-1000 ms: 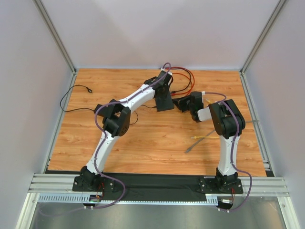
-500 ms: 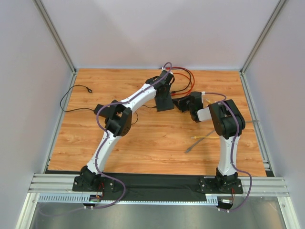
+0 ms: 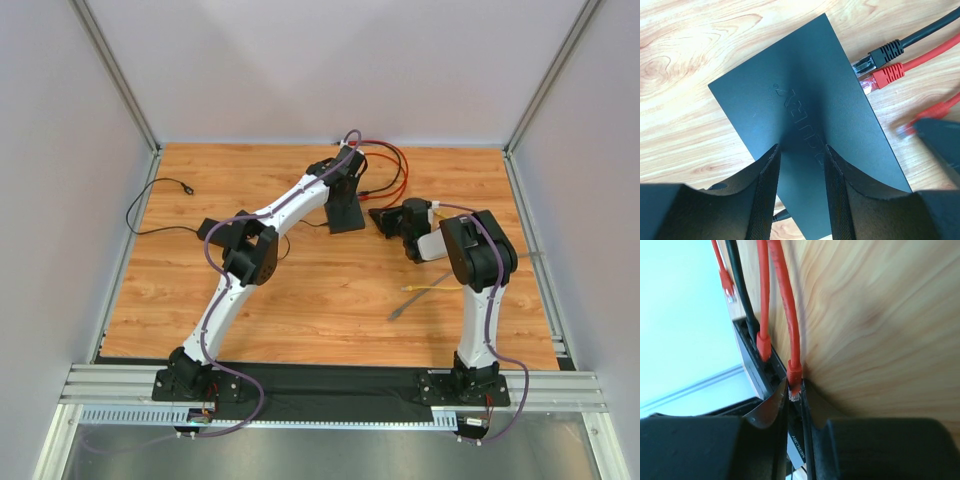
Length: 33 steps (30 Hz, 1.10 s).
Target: Pull the plug from the switch port
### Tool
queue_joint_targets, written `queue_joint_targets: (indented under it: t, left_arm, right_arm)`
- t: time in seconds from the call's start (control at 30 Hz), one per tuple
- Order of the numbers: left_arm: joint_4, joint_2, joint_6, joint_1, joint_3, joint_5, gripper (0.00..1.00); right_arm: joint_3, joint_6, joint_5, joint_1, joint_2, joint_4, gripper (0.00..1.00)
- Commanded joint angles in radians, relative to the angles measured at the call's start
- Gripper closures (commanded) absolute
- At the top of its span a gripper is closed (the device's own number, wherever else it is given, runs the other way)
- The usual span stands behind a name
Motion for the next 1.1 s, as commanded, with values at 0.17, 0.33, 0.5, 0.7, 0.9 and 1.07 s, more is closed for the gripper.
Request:
queue_joint_targets:
  t: [0.17,0.33,0.5,0.7,0.9,1.07]
  left_arm:
    - [-0.107,0.068,0.011,0.001,-0.015,0.024,0.52]
    - [-0.104,0.068,0.014,0.001,-0.016,0.032,0.51]
    - [-0.081,0.054,0.027,0.001,-0.044,0.056,0.46]
    - [-0.051,0.033,0.038,0.006,-0.085,0.095,0.44]
    - [-0.025,0.019,0.046,0.019,-0.107,0.151,0.42]
    - [0.009,0.001,0.04,0.032,-0.145,0.181,0.41]
  right_arm:
    - [-0.027,-0.038,0.048,-0.052,-0.047,-0.051,1.0]
    - [-0.031,-0.105,0.034,-0.054,-0.087,-0.085,1.0]
    - [0.03,-0.267,0.023,-0.055,-0.158,-0.16,1.0]
    - [0.096,-0.452,0.022,-0.057,-0.28,-0.266,1.0]
    - [0.19,-0.591,-0.011,-0.064,-0.357,-0.39,1.0]
    - [0.153,-0.599,0.141,-0.072,-0.467,-0.522,1.0]
